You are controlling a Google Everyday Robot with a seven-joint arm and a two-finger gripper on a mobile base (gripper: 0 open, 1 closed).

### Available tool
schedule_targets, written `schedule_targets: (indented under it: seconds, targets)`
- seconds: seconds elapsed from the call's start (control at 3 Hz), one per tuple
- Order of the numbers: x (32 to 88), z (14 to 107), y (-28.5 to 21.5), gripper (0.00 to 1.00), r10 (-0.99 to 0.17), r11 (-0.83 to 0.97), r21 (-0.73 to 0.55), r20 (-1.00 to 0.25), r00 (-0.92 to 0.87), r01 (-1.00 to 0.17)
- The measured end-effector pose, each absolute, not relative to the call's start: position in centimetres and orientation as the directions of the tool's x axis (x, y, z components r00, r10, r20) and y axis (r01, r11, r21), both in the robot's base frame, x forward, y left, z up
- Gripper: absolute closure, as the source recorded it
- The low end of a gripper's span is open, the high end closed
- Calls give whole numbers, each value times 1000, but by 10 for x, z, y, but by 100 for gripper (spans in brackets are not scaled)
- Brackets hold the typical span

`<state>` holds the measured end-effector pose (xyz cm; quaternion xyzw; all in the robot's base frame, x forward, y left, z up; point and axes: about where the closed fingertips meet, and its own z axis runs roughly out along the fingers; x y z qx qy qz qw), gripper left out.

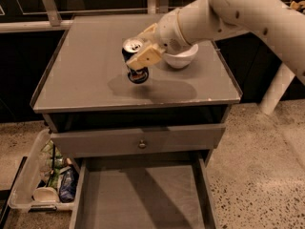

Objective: Place pepsi can into middle drawer

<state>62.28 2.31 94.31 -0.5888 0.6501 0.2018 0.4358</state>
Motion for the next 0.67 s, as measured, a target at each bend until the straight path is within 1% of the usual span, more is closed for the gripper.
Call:
schedule_targets:
  seconds: [0.67]
  targets:
    - [548,946,-44,100,-594,291,-302,-801,76,-908]
